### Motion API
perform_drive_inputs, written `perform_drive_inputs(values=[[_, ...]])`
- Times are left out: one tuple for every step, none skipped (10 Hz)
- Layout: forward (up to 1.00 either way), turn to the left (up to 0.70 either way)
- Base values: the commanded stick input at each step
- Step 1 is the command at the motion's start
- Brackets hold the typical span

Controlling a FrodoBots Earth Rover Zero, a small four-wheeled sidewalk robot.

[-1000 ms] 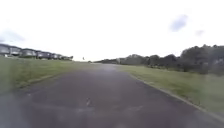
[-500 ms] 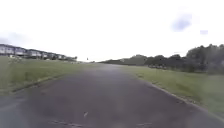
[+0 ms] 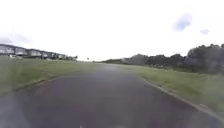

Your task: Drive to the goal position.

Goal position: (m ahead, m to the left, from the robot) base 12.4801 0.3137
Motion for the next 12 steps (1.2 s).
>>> perform_drive_inputs(values=[[0.7,0.22],[0.7,0.35],[0.7,0.35],[0.7,0.27],[0.7,0.13],[0.7,0.01],[0.7,0.01],[0.7,0.02],[0.7,0.02],[0.7,0.02],[0.7,0.02],[0.7,0.22]])
